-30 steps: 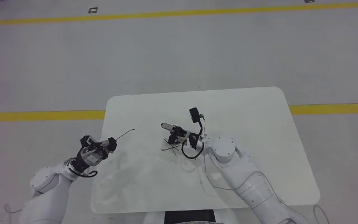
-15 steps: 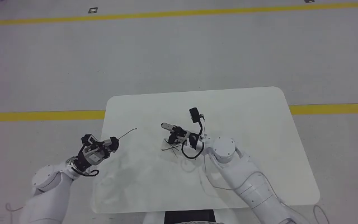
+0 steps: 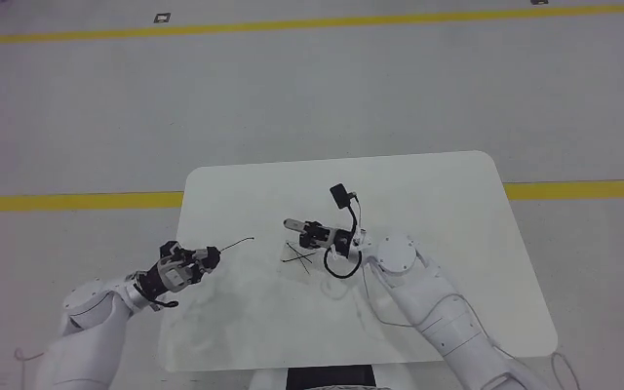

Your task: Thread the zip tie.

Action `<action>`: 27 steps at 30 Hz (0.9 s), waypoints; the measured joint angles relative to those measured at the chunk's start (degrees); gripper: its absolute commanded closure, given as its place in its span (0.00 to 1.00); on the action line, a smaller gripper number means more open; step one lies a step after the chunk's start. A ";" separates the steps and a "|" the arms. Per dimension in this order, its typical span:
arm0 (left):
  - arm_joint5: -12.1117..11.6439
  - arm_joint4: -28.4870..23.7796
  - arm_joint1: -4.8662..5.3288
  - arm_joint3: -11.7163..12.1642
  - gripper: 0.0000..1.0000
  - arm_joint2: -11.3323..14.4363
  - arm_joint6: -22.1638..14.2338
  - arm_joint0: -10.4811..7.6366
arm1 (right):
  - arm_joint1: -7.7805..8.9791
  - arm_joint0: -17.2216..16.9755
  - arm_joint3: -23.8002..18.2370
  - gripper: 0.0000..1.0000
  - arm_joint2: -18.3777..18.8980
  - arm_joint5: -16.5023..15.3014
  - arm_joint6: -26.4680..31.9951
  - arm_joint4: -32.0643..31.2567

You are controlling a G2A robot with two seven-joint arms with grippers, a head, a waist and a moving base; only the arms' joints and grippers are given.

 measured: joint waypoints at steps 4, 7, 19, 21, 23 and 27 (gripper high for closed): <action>0.38 -0.74 0.20 -0.18 1.00 0.19 0.10 0.35 | -0.35 2.55 3.22 0.00 -1.79 -1.14 1.63 0.14; 0.09 -1.39 0.29 -0.45 1.00 0.42 0.65 0.55 | -0.79 4.20 5.59 0.00 -3.37 -1.84 2.73 1.42; -3.19 -0.35 0.54 -1.23 1.00 1.48 1.96 0.62 | -1.79 6.13 8.53 0.00 -5.38 0.98 5.14 9.03; -3.15 -0.37 0.54 -1.22 1.00 1.47 1.95 0.62 | -1.78 6.12 8.52 0.00 -5.39 0.96 5.14 9.01; -3.21 -0.34 0.53 -1.26 1.00 1.51 2.01 0.61 | -1.80 6.03 8.48 0.00 -5.38 1.01 5.07 9.10; -6.02 0.43 0.49 -2.05 1.00 2.50 2.88 0.64 | -2.04 5.34 8.84 0.00 -5.04 3.31 6.02 14.46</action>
